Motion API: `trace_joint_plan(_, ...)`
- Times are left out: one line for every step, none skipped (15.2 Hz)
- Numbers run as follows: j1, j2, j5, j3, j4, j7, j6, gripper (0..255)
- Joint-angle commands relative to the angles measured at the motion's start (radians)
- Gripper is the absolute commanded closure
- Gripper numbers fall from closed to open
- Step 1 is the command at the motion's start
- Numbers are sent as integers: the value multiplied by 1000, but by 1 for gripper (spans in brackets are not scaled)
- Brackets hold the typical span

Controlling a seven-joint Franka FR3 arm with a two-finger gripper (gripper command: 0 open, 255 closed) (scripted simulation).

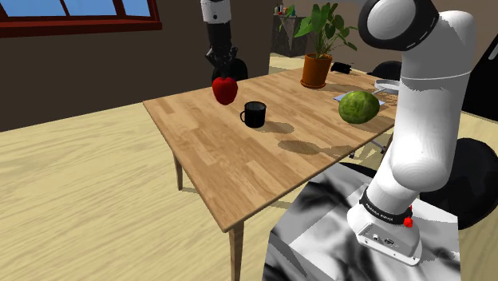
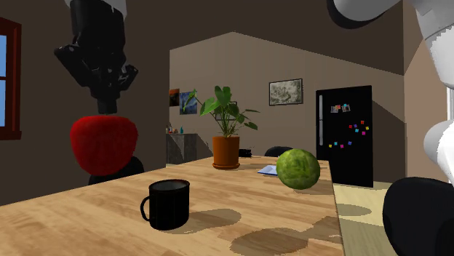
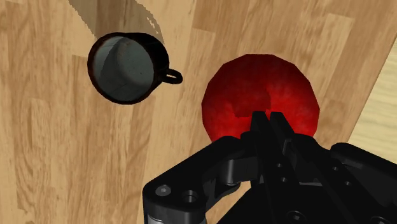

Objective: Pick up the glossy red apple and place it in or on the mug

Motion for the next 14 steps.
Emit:
trace_joint_plan(-20,-5,1,-11,21,-32,-25,255)
trace_joint_plan(-33,-10,2,-18,27,-52,-35,255)
trace_joint_plan(-47,-14,2,-25,35,-73,-45,255)
trace_joint_plan(-60,-16,3,-32,44,-93,-56,255)
trace_joint_plan(-73,-17,3,-39,55,-114,-67,255)
trace_joint_plan(-86,-17,3,-46,68,-135,-79,255)
trace_joint_plan(-99,-16,4,-53,83,-156,-91,255)
trace_joint_plan(-113,-13,4,-60,99,-177,-104,255)
trace_joint_plan(-126,-9,4,-67,118,-198,-118,255)
trace_joint_plan(-140,-4,5,-74,139,-219,-132,255)
trace_joint_plan(-154,3,5,-81,163,-241,-147,255)
trace_joint_plan(-167,12,6,-88,189,-262,-163,255)
trace_joint_plan(-178,20,6,-94,211,-279,-177,255)
trace_joint_plan(-179,11,6,-94,183,-278,-158,255)
